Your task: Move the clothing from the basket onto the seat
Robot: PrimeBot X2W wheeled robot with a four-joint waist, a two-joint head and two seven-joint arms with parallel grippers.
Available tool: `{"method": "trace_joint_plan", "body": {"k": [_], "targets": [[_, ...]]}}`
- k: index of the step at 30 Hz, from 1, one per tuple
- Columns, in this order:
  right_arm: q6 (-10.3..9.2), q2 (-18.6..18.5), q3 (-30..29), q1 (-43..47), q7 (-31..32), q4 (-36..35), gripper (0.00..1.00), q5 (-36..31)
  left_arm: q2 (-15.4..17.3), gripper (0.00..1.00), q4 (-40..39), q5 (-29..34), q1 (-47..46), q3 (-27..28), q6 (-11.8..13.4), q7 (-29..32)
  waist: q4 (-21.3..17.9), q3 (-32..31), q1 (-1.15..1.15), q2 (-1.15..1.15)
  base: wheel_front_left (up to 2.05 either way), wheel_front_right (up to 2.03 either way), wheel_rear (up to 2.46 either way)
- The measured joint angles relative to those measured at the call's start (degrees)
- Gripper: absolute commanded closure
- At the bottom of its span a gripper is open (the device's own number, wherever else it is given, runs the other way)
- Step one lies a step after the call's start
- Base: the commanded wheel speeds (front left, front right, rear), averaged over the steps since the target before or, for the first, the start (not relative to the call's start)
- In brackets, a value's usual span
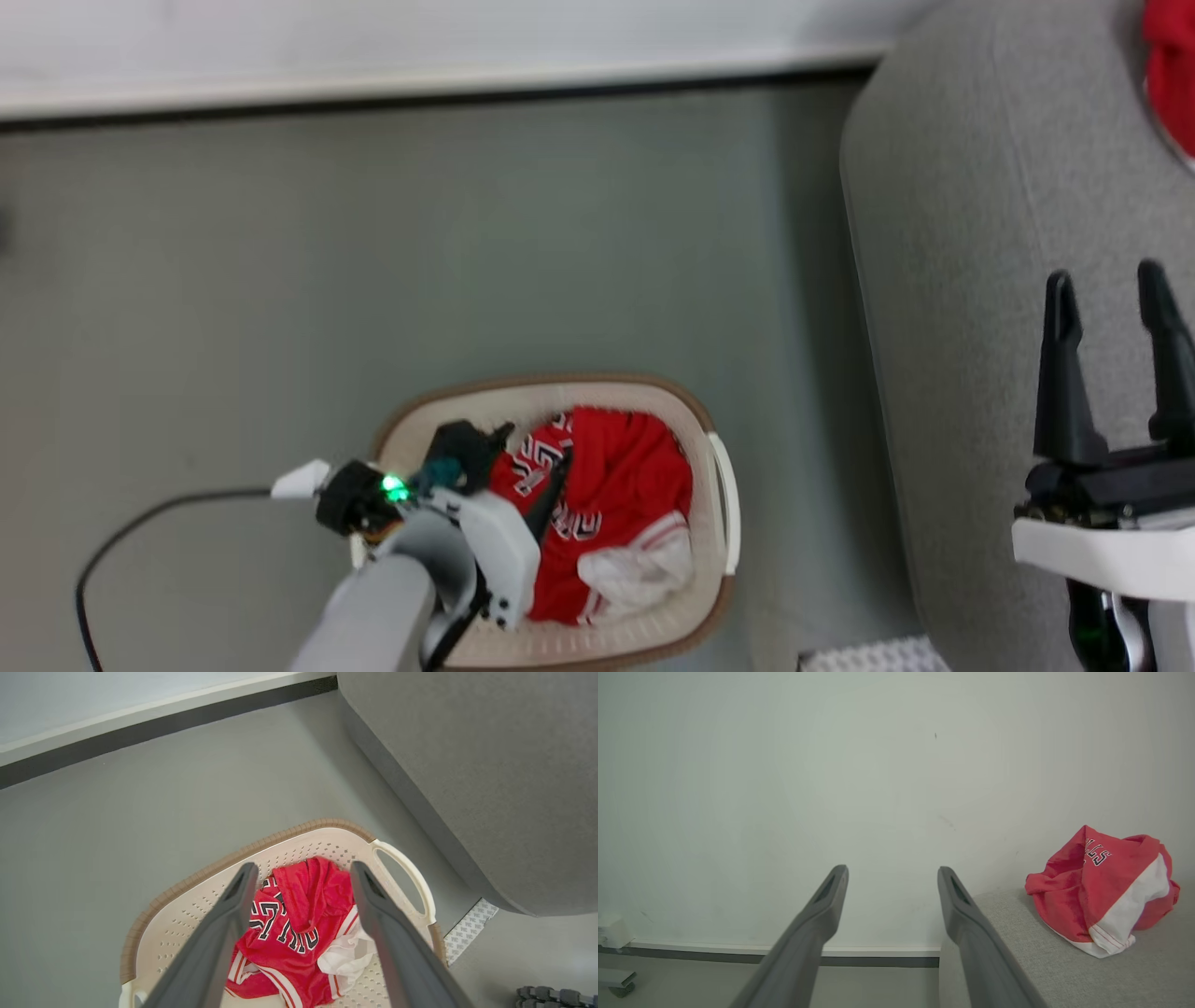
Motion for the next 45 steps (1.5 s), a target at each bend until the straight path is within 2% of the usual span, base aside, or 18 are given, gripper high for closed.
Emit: {"method": "trace_joint_plan", "body": {"k": [12,17,26,34,43,44,45], "targets": [[0.00,1.81,3.03,-10.05,0.00,-3.21,0.00,1.45,4.21,0.00,7.13,1.35,-11.05,-3.75,0.00,7.81,-5.46,16.31,0.00,0.00,0.00,0.00,0.00],[0.00,2.01,4.28,-14.05,0.00,-5.78,0.00,1.89,6.53,0.00,9.37,1.54,-14.21,-3.41,0.35,8.77,-8.25,21.25,0.00,0.00,0.00,0.00,0.00],[0.00,2.18,5.71,-17.67,0.00,-9.36,0.00,3.46,8.37,0.00,9.44,1.60,-19.31,-2.74,1.11,9.54,-12.04,29.65,0.00,0.00,0.00,0.00,0.00],[0.00,2.21,6.47,-18.93,0.00,-10.28,0.00,5.20,10.22,0.00,7.92,1.59,-21.40,-2.12,2.38,10.77,-14.06,34.89,-0.01,0.00,0.00,0.00,0.00],[0.00,2.22,6.19,-18.64,0.00,-10.59,0.00,5.32,10.71,0.00,8.25,1.57,-22.17,-3.13,2.53,12.34,-13.97,36.70,-0.01,0.00,0.00,0.00,0.00],[0.00,2.22,6.22,-18.61,0.00,-10.59,0.00,5.31,10.61,0.36,8.48,1.41,-22.17,-3.30,2.34,12.39,-13.97,36.70,-0.01,0.00,0.00,0.00,0.00],[0.00,2.22,6.24,-18.56,0.00,-10.59,0.00,5.31,10.53,0.76,8.56,1.21,-22.17,-3.54,2.10,12.34,-13.97,36.68,-0.02,0.00,0.00,0.00,0.00]]}}
